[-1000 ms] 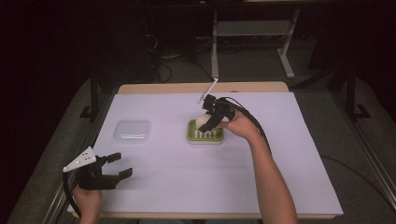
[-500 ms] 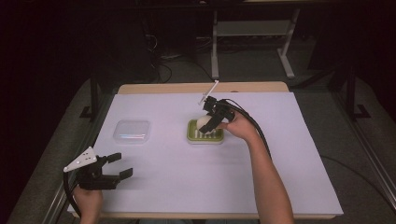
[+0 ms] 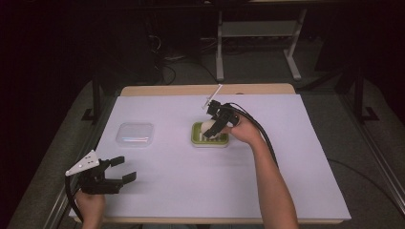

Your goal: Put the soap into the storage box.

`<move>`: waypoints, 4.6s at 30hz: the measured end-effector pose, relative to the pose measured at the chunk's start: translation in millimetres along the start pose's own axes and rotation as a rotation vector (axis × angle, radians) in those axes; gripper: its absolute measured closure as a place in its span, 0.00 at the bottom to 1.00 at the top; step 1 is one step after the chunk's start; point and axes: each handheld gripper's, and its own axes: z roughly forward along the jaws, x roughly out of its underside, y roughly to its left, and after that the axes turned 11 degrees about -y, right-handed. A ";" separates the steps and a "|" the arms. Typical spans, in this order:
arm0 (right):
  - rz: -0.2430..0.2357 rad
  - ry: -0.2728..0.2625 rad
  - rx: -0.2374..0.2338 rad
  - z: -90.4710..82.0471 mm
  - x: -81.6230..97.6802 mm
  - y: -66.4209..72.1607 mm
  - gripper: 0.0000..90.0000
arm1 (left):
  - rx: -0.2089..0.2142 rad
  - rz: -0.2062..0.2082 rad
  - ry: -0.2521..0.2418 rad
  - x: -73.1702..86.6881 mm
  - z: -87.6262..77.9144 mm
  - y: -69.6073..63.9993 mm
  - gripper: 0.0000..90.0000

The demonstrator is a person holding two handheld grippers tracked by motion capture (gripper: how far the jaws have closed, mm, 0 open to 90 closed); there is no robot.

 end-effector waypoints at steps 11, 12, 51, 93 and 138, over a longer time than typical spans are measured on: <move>0.006 0.013 -0.002 5.4 0.9 -0.2 0.26 | 0.000 -0.002 0.002 0.1 0.3 0.2 0.15; 0.003 0.017 0.000 6.0 1.2 -0.3 0.26 | 0.000 -0.003 0.002 0.1 0.3 0.2 0.15; 0.001 0.028 0.002 11.8 3.6 -1.7 0.26 | 0.000 -0.006 0.002 0.1 0.4 0.3 0.15; 0.011 -0.086 0.008 -40.9 27.0 10.9 0.29 | -0.002 -0.001 0.014 0.6 2.1 -1.4 0.15; -0.002 -0.136 0.003 -85.7 98.5 57.1 0.28 | 0.002 0.031 0.025 0.5 5.1 -6.0 0.15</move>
